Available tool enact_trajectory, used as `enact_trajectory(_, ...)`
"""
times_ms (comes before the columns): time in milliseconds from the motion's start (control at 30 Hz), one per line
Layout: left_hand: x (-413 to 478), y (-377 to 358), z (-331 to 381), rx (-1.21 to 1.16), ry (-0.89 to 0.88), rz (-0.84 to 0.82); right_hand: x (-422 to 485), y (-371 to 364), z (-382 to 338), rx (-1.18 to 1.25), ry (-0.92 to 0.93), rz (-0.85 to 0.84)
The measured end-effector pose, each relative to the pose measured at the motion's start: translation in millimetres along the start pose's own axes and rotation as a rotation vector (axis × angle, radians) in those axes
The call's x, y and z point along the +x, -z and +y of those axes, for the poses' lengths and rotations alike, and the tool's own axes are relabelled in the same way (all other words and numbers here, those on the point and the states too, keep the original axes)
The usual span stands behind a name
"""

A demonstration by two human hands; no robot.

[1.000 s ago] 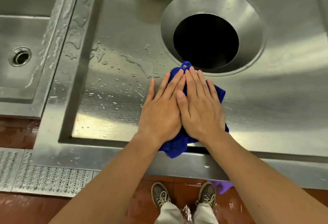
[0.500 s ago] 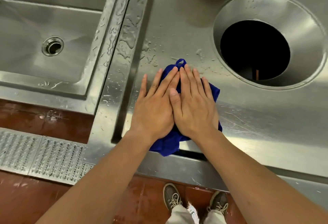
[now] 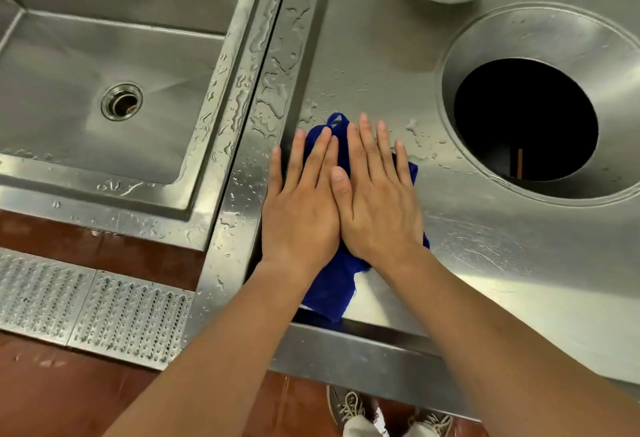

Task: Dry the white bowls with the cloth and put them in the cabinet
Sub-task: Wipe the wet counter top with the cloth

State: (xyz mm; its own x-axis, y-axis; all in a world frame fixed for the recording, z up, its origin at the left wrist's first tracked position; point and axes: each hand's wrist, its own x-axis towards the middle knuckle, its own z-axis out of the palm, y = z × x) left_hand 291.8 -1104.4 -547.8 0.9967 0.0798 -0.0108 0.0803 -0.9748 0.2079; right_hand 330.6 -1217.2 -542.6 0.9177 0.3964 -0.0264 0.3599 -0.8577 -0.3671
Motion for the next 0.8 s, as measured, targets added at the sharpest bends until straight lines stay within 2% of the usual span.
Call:
enact_trajectory(333,40,-1,6,0.027,0.100,0.076,50,5,13,0.117,0.133,0.020)
enact_trajectory(500,63,4,13,-0.119,0.155,0.130,78,10,19,0.169,0.192,-0.038)
enact_trajectory(633,79,6,15,-0.155,0.147,0.160,97,12,23,0.159,0.207,-0.070)
enact_trajectory(800,93,7,13,-0.204,0.109,0.104,106,13,28,0.135,0.172,-0.060)
